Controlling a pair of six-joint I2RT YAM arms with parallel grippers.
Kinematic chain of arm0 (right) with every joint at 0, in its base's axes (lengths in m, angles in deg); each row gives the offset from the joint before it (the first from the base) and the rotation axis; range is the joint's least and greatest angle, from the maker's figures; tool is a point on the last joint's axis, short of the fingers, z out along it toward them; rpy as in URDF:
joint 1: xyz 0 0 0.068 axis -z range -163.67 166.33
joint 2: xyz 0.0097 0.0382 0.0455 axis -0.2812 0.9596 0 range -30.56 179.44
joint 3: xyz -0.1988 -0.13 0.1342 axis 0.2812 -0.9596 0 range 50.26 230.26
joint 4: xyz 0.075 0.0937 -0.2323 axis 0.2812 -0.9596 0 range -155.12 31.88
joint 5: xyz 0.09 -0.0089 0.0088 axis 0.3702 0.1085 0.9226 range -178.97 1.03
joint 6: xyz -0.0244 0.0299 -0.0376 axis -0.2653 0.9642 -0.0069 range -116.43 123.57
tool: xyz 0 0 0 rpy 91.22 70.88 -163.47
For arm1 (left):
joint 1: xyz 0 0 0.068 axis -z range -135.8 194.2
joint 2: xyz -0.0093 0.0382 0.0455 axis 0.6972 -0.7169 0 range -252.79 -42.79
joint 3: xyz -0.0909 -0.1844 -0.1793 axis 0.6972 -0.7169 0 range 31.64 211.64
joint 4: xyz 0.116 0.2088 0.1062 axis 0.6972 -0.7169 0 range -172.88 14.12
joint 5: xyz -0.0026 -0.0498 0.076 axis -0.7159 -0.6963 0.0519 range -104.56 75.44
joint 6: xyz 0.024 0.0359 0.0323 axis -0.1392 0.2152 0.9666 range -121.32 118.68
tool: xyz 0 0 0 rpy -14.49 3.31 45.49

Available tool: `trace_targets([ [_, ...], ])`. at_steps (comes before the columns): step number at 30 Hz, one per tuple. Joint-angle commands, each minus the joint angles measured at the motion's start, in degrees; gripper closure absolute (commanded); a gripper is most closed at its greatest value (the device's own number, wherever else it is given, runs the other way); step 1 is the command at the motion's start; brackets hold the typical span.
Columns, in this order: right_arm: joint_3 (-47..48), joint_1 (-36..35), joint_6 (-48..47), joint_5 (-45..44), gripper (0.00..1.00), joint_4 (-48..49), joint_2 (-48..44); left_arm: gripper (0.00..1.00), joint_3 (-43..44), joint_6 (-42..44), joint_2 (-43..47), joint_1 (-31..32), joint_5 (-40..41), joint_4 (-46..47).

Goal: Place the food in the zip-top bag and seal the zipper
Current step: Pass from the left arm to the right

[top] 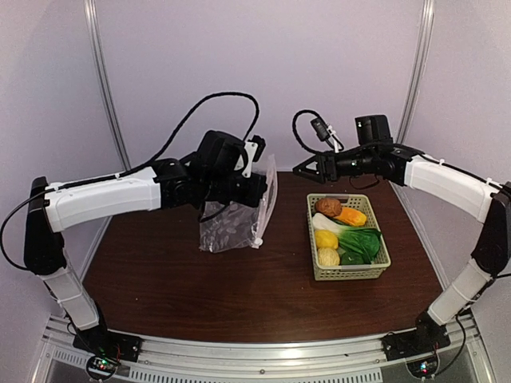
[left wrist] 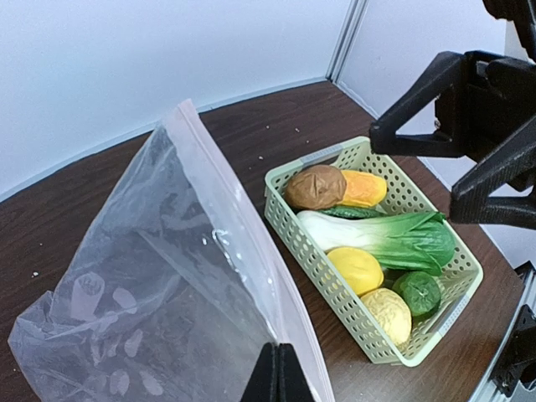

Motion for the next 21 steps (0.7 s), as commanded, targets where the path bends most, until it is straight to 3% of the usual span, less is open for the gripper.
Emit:
trace_targets([
  [1,2.1,-3.6,8.9,-0.3,0.38,4.4,2.6,1.00,-2.1,-2.0,1.8,-0.2,0.1,5.5],
  [8,0.6,-6.1,16.0,-3.9,0.39,6.1,5.9,1.00,-8.2,-4.9,5.5,-0.2,-0.1,12.0],
  [21,3.0,-9.2,21.0,-4.3,0.50,8.2,12.5,1.00,-13.0,-5.4,9.0,0.5,-1.8,18.3],
])
